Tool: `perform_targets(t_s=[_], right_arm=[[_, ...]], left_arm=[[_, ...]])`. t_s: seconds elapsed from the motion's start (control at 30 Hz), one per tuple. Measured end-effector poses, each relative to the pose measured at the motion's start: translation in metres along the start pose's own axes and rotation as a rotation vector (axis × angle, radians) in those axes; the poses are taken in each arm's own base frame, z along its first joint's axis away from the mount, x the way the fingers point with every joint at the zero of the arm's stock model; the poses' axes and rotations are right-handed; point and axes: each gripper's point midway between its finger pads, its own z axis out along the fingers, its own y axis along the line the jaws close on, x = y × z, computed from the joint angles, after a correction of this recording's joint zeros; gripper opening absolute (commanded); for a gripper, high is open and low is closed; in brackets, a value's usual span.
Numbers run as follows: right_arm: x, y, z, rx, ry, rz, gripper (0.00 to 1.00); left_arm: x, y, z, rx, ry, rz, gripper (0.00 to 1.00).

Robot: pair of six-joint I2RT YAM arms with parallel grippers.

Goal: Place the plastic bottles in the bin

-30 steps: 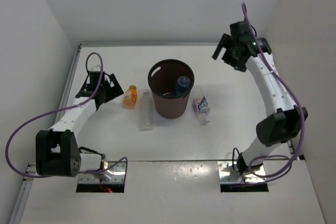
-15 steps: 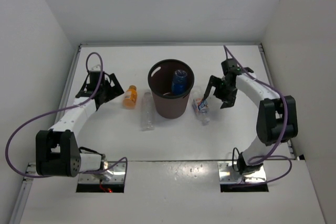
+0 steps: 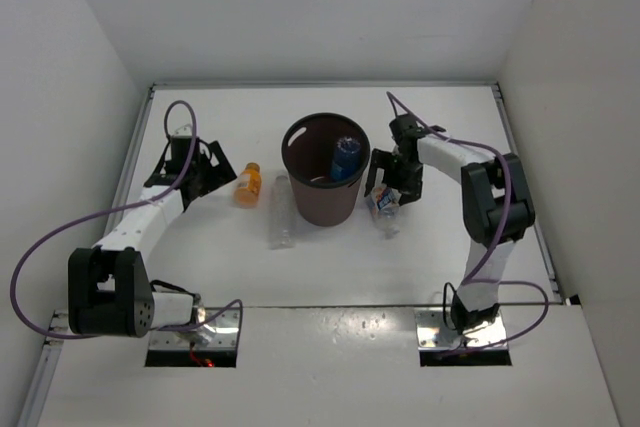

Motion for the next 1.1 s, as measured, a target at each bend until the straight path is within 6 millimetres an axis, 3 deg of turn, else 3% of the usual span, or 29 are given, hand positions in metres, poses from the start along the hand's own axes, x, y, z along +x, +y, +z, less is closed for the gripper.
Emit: perform_targets(t_s=[0.13,0.2,0.27,0.3,0.33,0.37,0.47,0.53,0.6,0.67,0.8,0.87,0.93,1.0,1.1], right_arm=[[0.006,-0.007,0.013,0.044,0.026,0.006,0.89],[0.006,-0.011,0.016,0.068,0.024,0.009,0.71],[0.004,-0.014,0.015,0.082,0.014,0.016,0.62],[0.002,-0.015,0.014,0.087,0.008,0.021,0.62],[0.001,-0.017,0.013,0.092,0.001,0.026,0.59],[-0.001,-0.021,0.011,0.112,-0.007,0.031,0.49],[-0.006,-0.031,0.001,0.161,-0.01,0.049,0.38],[-0.021,-0.031,-0.017,0.181,-0.053,0.055,0.33],[-0.043,-0.026,-0.043,0.186,-0.13,0.058,0.29],[-0.074,-0.013,-0.084,0.167,-0.251,0.057,0.25],[-0.131,0.026,-0.188,0.045,-0.53,0.042,0.13],[-0.146,0.051,-0.244,-0.057,-0.659,0.013,0.13],[-0.148,0.082,-0.298,-0.198,-0.768,-0.049,0.13],[-0.14,0.117,-0.336,-0.337,-0.837,-0.126,0.11],[-0.114,0.168,-0.362,-0.49,-0.86,-0.255,0.11]], left_arm=[[0.0,0.0,0.0,0.002,0.001,0.0,0.99],[0.0,0.0,0.0,0.002,0.001,0.0,0.99],[0.0,0.0,0.0,0.002,0.002,0.0,0.99],[0.0,0.0,0.0,0.002,0.001,0.0,0.99],[0.0,0.0,0.0,0.002,0.002,0.0,0.99],[0.0,0.0,0.0,0.002,0.002,-0.001,0.99],[0.0,0.0,0.0,0.002,0.002,0.0,0.99],[0.0,0.0,0.0,0.003,0.002,0.0,0.99],[0.001,-0.001,0.0,0.008,0.005,-0.001,0.99],[0.001,-0.002,0.0,0.013,0.008,-0.002,0.99],[0.002,-0.004,0.0,0.018,0.01,-0.013,0.99],[0.002,-0.005,-0.001,0.022,0.012,-0.022,0.99],[0.002,-0.006,-0.001,0.025,0.013,-0.029,0.99],[0.002,-0.007,0.0,0.031,0.013,-0.037,0.99],[0.002,-0.009,0.0,0.038,0.013,-0.049,0.99]])
